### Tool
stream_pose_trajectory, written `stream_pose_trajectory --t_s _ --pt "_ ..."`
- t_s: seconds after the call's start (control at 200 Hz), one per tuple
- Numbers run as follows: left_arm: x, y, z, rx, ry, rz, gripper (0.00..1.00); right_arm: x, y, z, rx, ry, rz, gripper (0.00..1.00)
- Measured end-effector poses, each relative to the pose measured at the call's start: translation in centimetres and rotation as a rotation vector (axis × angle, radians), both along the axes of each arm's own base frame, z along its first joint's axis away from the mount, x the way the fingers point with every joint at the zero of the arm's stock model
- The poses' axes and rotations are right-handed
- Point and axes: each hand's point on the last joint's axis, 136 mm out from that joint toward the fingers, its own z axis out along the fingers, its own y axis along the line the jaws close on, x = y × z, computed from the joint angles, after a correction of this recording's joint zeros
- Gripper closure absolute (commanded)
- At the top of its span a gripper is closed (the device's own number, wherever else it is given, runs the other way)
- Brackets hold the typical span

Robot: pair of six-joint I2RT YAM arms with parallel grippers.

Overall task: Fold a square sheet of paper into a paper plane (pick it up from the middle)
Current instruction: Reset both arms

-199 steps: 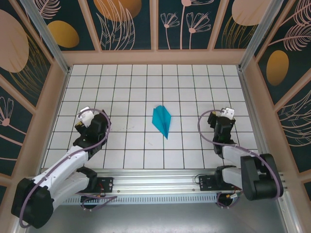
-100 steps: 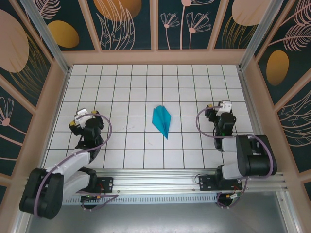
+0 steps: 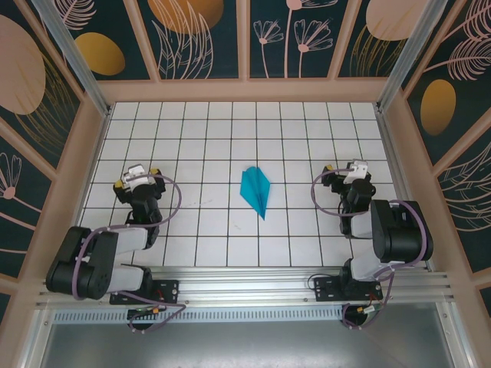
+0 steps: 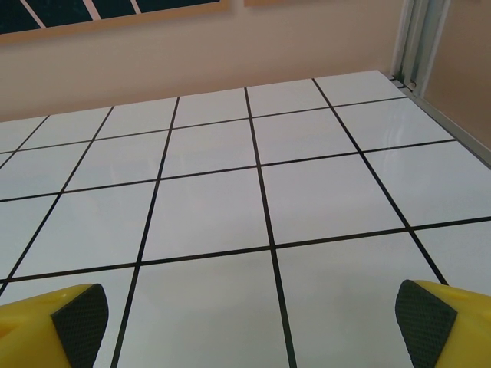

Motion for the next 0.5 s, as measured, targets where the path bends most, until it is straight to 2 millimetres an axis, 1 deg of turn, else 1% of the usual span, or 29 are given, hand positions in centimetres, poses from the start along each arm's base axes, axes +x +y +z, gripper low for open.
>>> stream_pose_trajectory --t_s 0.125,0.23,0.315,0.385,0.5 --pt "1.1 -0.9 0.7 0.007 -0.046 -0.069 0.01 0.0 0.0 0.0 0.000 -0.001 0.000 0.01" --pt "1.7 -1.2 0.3 0.000 -0.052 -0.110 0.02 0.0 0.0 0.0 0.000 -0.001 0.000 0.01" --pt "1.9 -0.2 0.4 -0.022 -0.086 -0.115 0.02 0.0 0.0 0.0 0.000 -0.001 0.000 0.01" --pt "1.8 0.7 -0.1 -0.039 -0.081 -0.101 0.02 0.0 0.0 0.0 0.000 -0.001 0.000 0.01" --pt "1.9 0.6 0.1 -0.056 -0.097 -0.115 0.01 0.0 0.0 0.0 0.000 -0.001 0.000 0.01"
